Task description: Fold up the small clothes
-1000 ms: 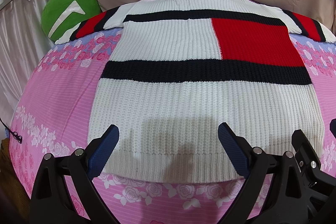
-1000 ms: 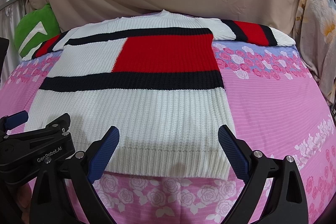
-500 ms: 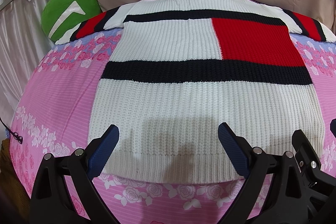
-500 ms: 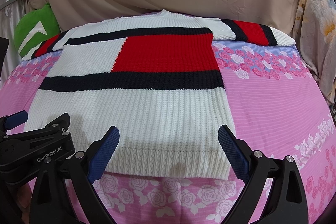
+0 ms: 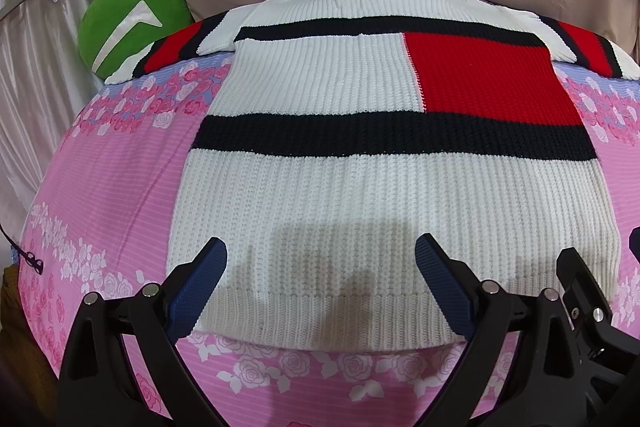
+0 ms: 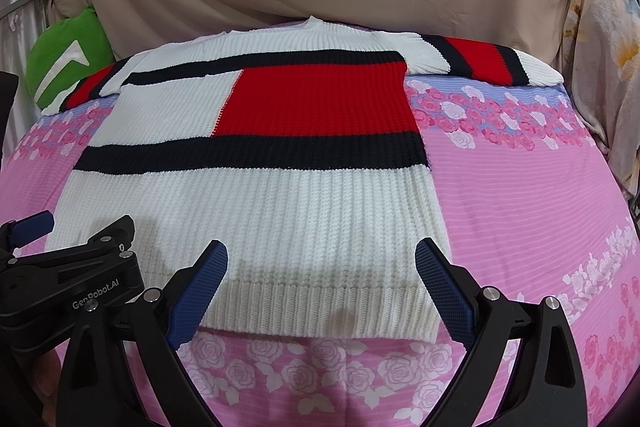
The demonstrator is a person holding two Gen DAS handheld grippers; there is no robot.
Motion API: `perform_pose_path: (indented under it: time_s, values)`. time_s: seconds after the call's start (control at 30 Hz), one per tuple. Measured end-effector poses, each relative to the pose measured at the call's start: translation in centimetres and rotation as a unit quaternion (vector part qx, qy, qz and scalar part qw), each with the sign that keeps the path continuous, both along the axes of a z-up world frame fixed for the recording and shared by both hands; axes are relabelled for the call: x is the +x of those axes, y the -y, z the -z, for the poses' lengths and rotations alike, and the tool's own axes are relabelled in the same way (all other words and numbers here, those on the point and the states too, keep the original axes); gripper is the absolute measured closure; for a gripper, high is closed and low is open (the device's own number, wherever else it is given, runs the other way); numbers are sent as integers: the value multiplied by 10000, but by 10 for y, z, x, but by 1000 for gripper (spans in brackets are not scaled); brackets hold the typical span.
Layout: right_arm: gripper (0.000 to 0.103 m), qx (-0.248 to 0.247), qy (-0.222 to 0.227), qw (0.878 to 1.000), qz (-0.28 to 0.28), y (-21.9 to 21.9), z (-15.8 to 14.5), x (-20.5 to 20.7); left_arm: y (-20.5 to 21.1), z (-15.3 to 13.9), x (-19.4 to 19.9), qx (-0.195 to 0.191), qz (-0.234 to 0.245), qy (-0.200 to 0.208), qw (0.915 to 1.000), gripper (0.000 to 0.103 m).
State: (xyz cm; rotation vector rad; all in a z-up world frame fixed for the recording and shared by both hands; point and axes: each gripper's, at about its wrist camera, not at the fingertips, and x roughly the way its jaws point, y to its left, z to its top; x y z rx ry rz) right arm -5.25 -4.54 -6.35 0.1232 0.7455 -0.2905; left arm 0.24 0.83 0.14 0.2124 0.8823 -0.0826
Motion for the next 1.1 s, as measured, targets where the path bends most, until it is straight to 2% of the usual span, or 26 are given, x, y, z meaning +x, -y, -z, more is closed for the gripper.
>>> perform_pose_path:
  time_s: [0.6, 0.77, 0.9, 1.0, 1.1]
  values:
    - [9, 36, -38, 10000, -25, -1, 2, 3, 1, 5, 2, 40, 1, -31, 10000, 10]
    - [9, 236, -50, 9992, -317, 8, 7, 12, 2, 9, 11, -89, 29, -151, 9998, 10]
    - [9, 438, -25, 9989, -190, 52, 10, 27, -5, 8, 25, -332, 16, -113, 9994, 10]
    - [9, 653, 73, 9976, 206, 109, 5, 43, -10, 8, 38, -536, 98, -169, 9984, 10]
    - [9, 790, 261, 9942, 678, 177, -5, 60, -13, 5, 47, -580, 34, -15, 9983, 10]
